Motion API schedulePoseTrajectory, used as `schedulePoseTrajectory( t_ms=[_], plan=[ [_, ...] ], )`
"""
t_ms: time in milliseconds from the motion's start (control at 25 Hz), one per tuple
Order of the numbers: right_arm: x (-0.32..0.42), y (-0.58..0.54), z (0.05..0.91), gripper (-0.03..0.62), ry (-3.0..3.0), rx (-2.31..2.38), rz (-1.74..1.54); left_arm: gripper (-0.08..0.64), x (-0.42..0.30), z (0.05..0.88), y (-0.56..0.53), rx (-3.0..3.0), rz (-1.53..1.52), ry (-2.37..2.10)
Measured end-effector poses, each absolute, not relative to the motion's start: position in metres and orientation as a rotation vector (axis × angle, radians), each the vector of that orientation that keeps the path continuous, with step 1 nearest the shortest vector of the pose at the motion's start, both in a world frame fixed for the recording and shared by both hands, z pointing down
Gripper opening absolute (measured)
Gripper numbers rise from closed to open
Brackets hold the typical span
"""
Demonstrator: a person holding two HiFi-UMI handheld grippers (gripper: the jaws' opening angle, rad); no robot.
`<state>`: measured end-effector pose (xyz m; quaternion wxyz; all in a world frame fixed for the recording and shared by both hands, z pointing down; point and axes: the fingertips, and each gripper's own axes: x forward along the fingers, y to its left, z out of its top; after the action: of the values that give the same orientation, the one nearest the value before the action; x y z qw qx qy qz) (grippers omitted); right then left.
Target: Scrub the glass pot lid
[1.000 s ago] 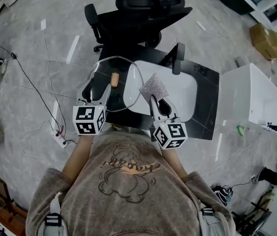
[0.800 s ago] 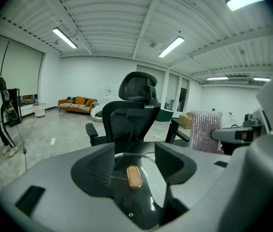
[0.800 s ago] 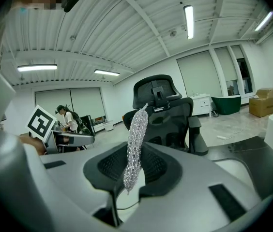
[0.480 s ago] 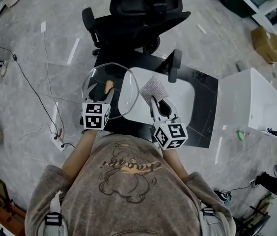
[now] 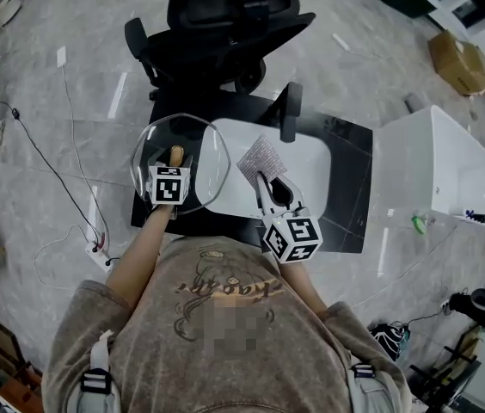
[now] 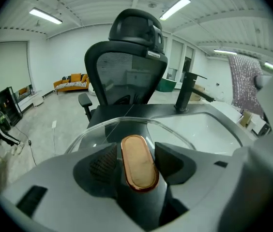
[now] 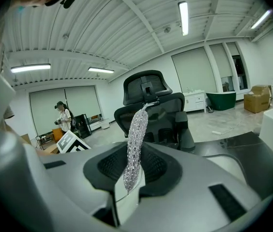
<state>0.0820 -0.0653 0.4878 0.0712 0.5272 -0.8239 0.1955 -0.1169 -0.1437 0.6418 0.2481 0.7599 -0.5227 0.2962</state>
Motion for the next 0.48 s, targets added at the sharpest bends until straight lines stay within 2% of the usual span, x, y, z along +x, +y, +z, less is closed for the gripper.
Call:
schedulePoseTrajectory(
  t_ms=[480],
  plan=[
    [0.096, -0.077, 0.492, 0.083, -2.447, 1.614, 0.592, 0.25, -0.117, 0.657, -0.146, 1.973, 0.811, -1.452]
  ],
)
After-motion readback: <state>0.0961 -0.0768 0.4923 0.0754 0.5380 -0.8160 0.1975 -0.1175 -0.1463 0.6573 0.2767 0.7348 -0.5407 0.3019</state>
